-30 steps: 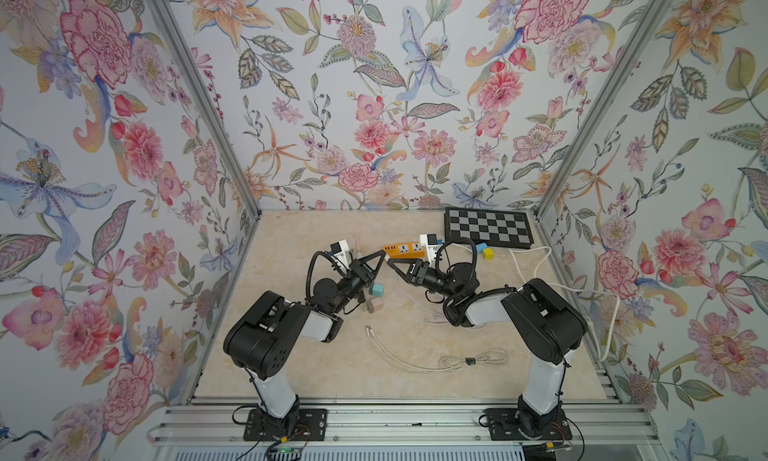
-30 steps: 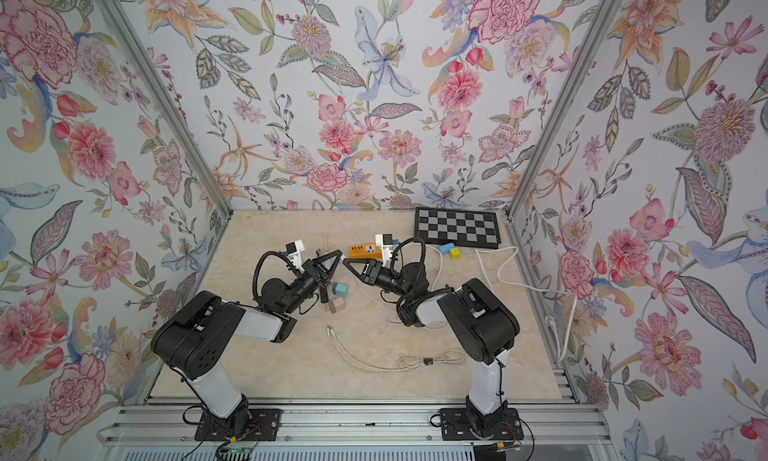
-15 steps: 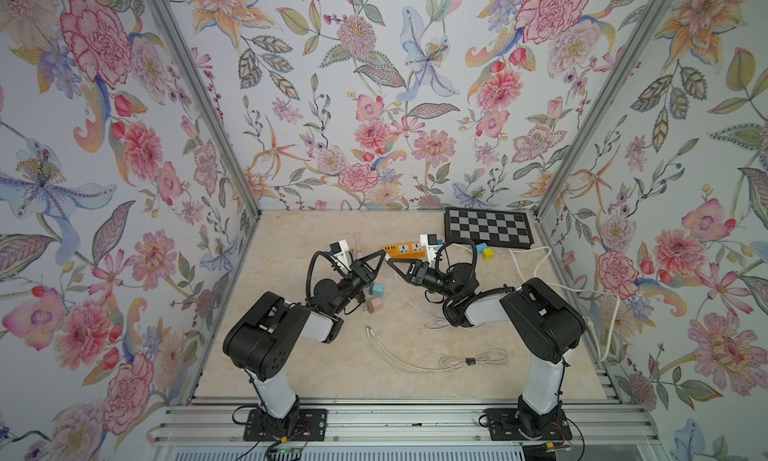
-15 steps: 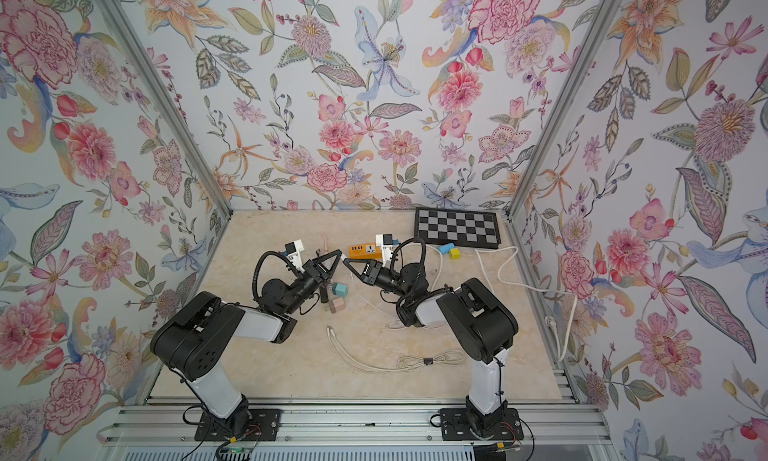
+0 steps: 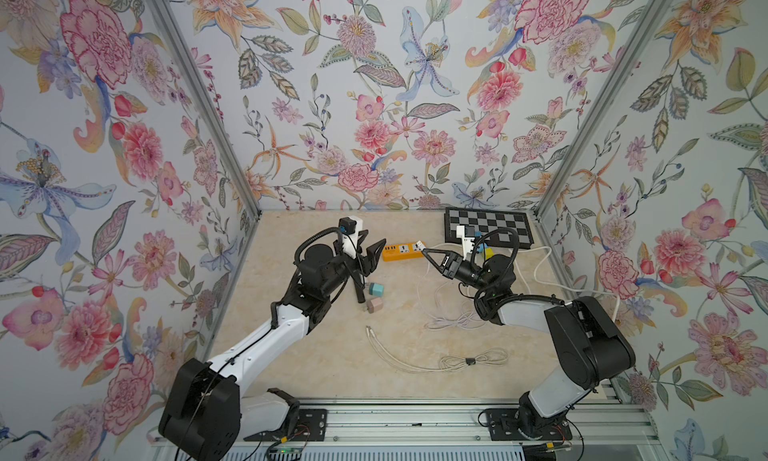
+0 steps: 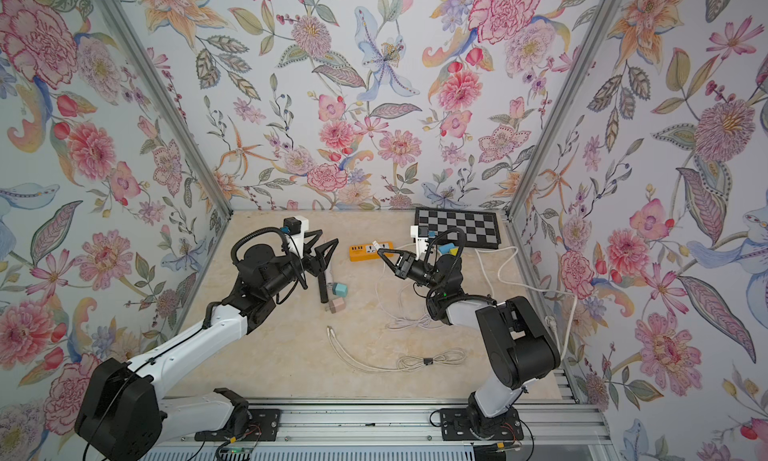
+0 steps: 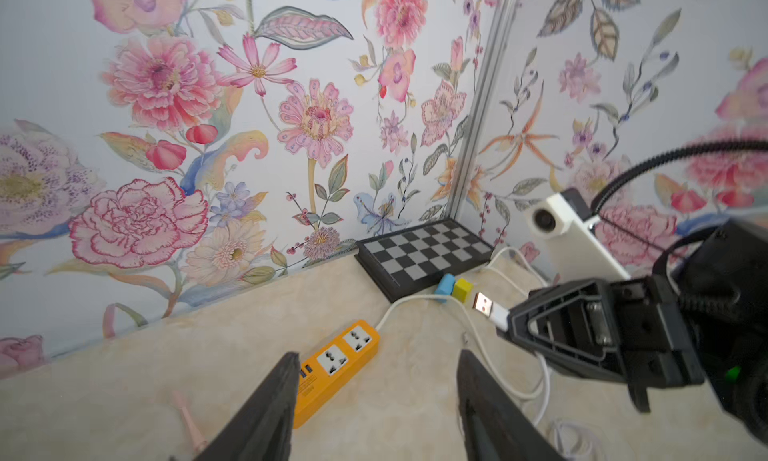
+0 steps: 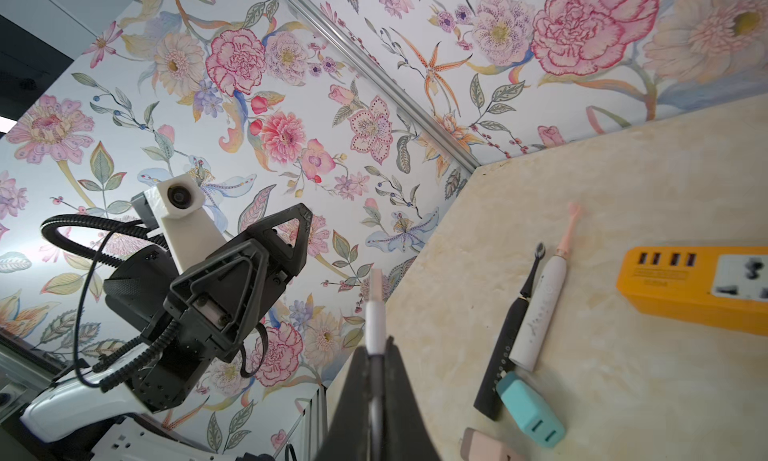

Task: Charge the electric toothbrush
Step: Pick up the plug from the center of the board.

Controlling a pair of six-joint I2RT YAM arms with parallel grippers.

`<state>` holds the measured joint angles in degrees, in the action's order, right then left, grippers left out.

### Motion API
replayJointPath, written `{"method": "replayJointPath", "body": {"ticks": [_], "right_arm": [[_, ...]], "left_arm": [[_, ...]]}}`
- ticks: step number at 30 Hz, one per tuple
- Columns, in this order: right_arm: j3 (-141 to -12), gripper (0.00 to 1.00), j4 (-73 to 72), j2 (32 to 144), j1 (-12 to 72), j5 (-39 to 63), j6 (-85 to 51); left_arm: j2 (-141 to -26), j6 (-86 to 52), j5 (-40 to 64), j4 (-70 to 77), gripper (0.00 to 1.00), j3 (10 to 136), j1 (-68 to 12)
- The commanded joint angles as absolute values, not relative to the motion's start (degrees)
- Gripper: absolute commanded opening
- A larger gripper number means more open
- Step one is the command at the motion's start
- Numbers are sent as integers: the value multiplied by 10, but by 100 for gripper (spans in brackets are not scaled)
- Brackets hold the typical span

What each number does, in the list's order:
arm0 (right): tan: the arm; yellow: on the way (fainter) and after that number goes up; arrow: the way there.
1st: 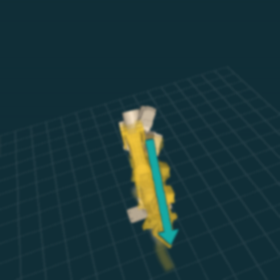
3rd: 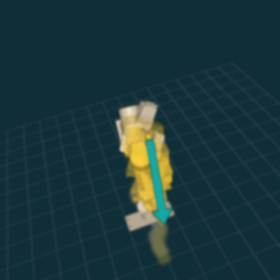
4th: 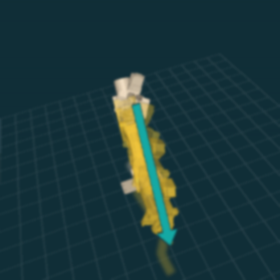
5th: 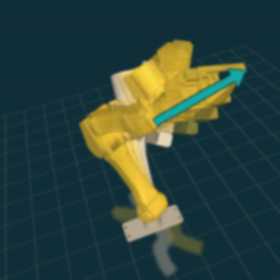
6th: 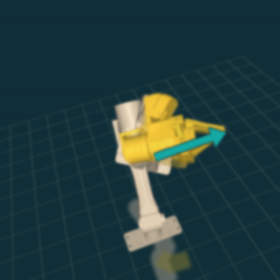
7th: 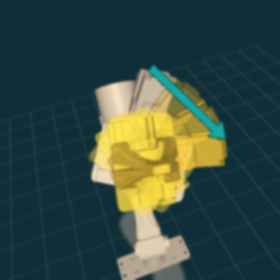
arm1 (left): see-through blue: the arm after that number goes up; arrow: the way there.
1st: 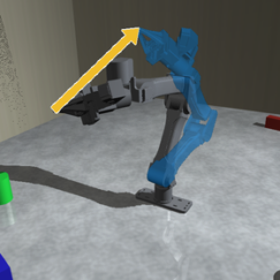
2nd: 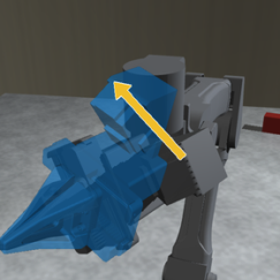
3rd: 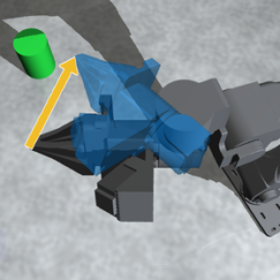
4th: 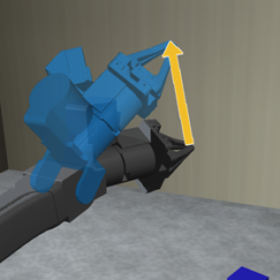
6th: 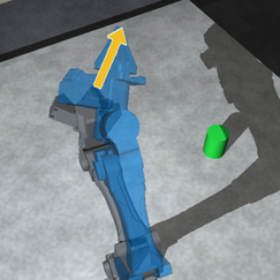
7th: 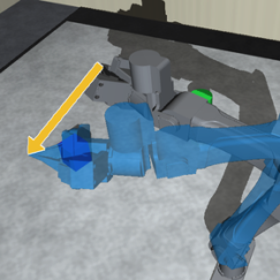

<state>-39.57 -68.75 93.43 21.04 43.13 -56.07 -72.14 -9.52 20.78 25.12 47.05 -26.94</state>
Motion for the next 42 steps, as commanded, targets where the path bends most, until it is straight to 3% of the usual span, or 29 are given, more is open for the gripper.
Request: {"method": "replayJointPath", "body": {"ticks": [1,2,7,11,16,22,36,42], "right_arm": [[-396,0,-598,900,203,466,-500],[-399,0,-572,892,201,467,-488],[-416,0,-455,844,203,480,-426],[-417,0,-394,815,203,471,-390],[-418,0,-347,789,203,473,-369],[-422,0,-278,763,203,460,-330],[-439,0,-234,749,203,452,-313],[-444,0,-228,748,204,453,-310]], "left_arm": [[-729,241,320,78,63,485,-265],[-731,292,327,64,68,485,-265],[-804,536,296,-94,70,559,-256],[-885,653,271,-165,66,604,-250],[-962,666,316,-101,57,601,-227],[-1061,707,406,-208,54,682,-182],[-1145,716,408,-255,53,740,-180],[-1166,717,396,-280,47,765,-185]]}}
